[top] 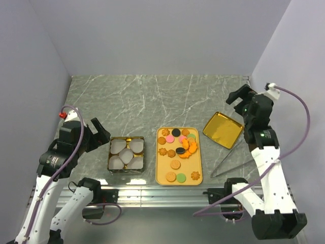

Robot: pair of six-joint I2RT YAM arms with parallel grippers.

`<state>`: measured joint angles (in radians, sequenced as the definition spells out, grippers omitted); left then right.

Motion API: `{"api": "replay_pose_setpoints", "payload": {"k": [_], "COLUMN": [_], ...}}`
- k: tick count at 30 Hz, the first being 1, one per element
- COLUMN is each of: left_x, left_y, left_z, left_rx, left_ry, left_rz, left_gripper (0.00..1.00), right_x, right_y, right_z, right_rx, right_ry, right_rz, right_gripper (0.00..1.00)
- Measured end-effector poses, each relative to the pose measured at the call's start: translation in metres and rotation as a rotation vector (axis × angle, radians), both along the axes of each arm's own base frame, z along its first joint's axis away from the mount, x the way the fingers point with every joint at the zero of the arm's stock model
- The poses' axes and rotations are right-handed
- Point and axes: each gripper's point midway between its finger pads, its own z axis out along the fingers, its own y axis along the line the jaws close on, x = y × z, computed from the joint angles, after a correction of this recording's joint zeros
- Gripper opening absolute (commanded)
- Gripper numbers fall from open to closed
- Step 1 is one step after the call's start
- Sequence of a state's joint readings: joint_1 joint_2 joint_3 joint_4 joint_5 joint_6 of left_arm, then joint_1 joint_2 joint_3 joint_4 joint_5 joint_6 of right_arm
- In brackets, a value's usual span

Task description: Pack the cookies

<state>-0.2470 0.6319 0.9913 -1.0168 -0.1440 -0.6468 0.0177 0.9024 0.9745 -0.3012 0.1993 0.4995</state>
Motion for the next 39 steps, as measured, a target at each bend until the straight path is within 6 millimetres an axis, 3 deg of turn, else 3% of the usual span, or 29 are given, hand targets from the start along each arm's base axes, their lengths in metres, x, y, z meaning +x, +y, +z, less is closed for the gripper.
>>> {"api": "replay_pose_setpoints", "payload": {"k": [4,11,15,23,25,39], "left_x": [0.001,0.000,-0.004,-0.010,-0.011,-0.009], "left_y": [-0.006,-0.023,-0.029,-0.034,-0.035,-0.040], "left_z": [0.003,0.006,0.001,-0.008,-0.008,-0.015], "left_rx": [0.001,-0.025,-0.042,-0.040,-0.040,-0.033], "left_ry": [-0.015,-0.046,-0.048,-0.040,-0.040,-0.005], "left_rz": [-0.033,-0.122,-0.157,-0.197,-0.201,-0.222], "left_gripper": [0.99,1.00,0.99,0.99,1.00,0.99], "right_x": [-0.035,-0.120,-0.165,-0.223,-0.230,-0.225], "right_y": [0.004,0.015,0.023,0.037,0.041,0.049], "right_z": [-0.029,-0.144,-0.168,-0.212,-0.217,-0.258], "right_rx": [0.147,0.258,0.302,0.364,0.386,0.438], "right_ry": [0.236,0.885,1.048,1.269,1.300,1.356], "right_rz": [-0.059,-0.175,-0.193,-0.204,-0.204,-0.222], "right_gripper": [1.00,1.00,1.00,1.00,1.00,1.00]}}
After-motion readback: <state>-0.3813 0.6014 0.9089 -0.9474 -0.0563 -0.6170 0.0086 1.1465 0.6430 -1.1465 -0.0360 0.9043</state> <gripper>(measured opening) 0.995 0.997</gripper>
